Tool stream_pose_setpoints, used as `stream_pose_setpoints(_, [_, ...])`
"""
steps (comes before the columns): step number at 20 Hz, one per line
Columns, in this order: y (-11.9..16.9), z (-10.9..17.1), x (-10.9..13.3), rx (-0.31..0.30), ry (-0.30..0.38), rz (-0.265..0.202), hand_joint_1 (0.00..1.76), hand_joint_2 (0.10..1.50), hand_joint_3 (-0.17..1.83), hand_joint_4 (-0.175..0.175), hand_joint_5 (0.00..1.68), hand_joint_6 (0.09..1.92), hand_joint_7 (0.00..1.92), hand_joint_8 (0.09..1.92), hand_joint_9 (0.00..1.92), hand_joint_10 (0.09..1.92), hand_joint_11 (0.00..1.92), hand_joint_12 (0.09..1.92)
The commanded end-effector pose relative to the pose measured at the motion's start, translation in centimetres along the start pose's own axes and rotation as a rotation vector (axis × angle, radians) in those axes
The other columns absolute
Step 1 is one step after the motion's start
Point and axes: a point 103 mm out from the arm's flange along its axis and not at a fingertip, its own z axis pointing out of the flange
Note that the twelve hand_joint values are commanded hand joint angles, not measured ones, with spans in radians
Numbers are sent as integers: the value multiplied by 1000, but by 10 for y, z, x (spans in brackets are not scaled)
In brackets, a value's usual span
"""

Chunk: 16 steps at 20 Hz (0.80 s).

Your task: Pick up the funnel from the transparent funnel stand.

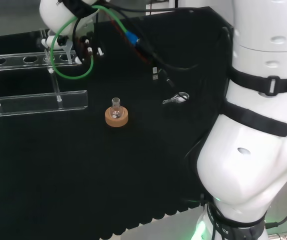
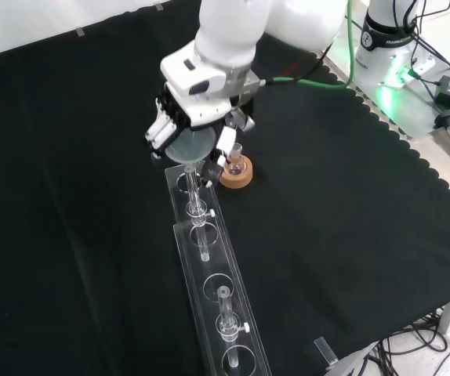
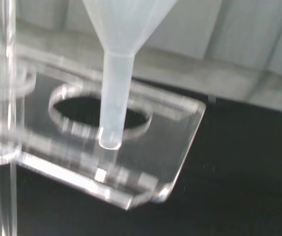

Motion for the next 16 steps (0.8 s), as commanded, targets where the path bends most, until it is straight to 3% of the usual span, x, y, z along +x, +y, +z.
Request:
stream_pose_setpoints(1, [-5, -71, -39, -122, 41, 17, 1176, 1019, 75, -175, 1104, 822, 1300, 1352, 1883, 1203, 1920, 1445])
stream_pose_setpoints(4, [-19, -120, -67, -174, 75, 44, 1180, 979, 138, -175, 1130, 791, 1324, 1329, 1888, 1208, 1920, 1447])
stream_pose_setpoints(6, [-36, -165, -93, -179, 96, 73, 1181, 864, 364, -175, 1139, 821, 1347, 1314, 1893, 1215, 1920, 1450])
stream_pose_setpoints(9, [-58, -192, -111, -164, 150, 97, 1180, 769, 559, -175, 1136, 877, 1361, 1310, 1897, 1218, 1920, 1459])
stream_pose_setpoints(14, [-108, -221, -153, -139, 215, 63, 1180, 746, 609, -175, 1133, 897, 1364, 1311, 1900, 1221, 1920, 1467])
stream_pose_setpoints(16, [-131, -225, -180, -135, 261, 26, 1180, 740, 627, -175, 1128, 913, 1361, 1315, 1895, 1226, 1920, 1471])
